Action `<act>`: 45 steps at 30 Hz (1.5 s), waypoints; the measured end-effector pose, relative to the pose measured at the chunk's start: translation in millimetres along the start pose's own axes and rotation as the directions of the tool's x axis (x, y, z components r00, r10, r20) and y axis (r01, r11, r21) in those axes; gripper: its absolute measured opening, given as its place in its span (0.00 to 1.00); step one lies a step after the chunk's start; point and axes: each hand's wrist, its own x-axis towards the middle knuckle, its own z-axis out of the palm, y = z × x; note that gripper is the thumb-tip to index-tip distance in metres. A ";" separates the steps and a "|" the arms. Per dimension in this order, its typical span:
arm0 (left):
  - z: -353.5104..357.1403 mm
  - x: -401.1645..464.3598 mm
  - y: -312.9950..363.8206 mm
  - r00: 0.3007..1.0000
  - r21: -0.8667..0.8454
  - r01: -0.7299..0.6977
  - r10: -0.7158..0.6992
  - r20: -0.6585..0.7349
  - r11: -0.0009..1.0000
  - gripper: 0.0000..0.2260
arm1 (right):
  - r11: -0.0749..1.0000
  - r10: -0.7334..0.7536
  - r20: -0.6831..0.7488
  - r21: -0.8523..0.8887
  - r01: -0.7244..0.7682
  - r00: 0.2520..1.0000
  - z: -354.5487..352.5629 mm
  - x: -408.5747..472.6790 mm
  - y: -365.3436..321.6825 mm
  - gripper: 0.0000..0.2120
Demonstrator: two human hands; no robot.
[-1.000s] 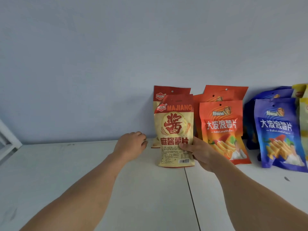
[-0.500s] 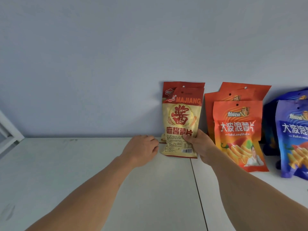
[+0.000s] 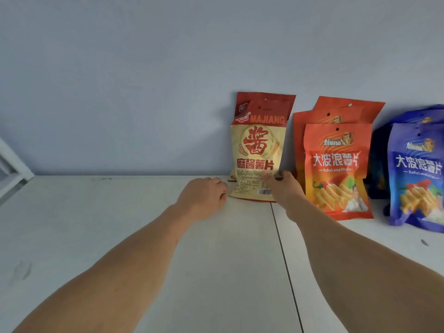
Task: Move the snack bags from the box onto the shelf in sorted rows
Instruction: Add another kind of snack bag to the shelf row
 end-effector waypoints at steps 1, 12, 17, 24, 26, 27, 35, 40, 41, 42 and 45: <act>-2.8 -3.4 1.4 1.000 -0.001 0.013 -0.013 0.000 1.000 0.16 | 0.998 0.004 -0.024 -0.061 -0.006 1.000 -0.1 -6.7 0.3 0.30; -35.7 -111.3 62.1 0.989 0.159 0.149 -0.150 -0.008 0.976 0.15 | 0.461 -0.421 0.186 -0.799 0.386 0.888 -13.6 -114.7 38.4 0.19; -45.2 -188.0 123.7 0.968 0.234 0.248 -0.249 -0.022 0.940 0.16 | 0.135 -0.508 0.457 -0.795 0.591 0.730 -37.9 -174.2 61.5 0.14; -57.6 -303.4 191.1 0.931 0.302 0.342 -0.365 0.020 0.890 0.15 | -0.054 -0.558 0.614 -0.698 0.714 0.558 -59.8 -269.1 85.8 0.12; -65.1 -339.5 203.3 0.916 0.320 0.367 -0.399 0.039 0.873 0.14 | -0.085 -0.559 0.642 -0.674 0.734 0.525 -59.3 -300.3 92.3 0.12; -67.9 -359.1 209.0 0.910 0.332 0.376 -0.412 0.042 0.865 0.14 | -0.096 -0.562 0.654 -0.659 0.746 0.506 -57.7 -318.0 95.3 0.12; -74.2 -560.4 268.9 0.823 0.321 0.519 -0.565 0.064 0.792 0.10 | -0.197 -0.551 0.767 -0.502 0.842 0.329 -12.5 -492.2 145.5 0.14; -69.5 -727.7 315.0 0.712 0.305 0.646 -0.696 0.091 0.700 0.13 | -0.232 -0.455 0.864 -0.348 0.908 0.215 33.2 -627.6 211.6 0.13; -68.0 -762.0 323.3 0.681 0.298 0.672 -0.724 0.110 0.677 0.12 | -0.243 -0.441 0.879 -0.313 0.918 0.183 43.2 -654.7 224.7 0.13; -65.6 -795.9 330.0 0.650 0.287 0.697 -0.748 0.134 0.657 0.12 | -0.255 -0.428 0.892 -0.275 0.927 0.147 52.9 -682.1 236.5 0.13; -57.7 -889.6 347.1 0.559 0.236 0.778 -0.813 0.161 0.582 0.12 | -0.295 -0.362 0.931 -0.159 0.942 0.044 80.6 -755.6 265.7 0.13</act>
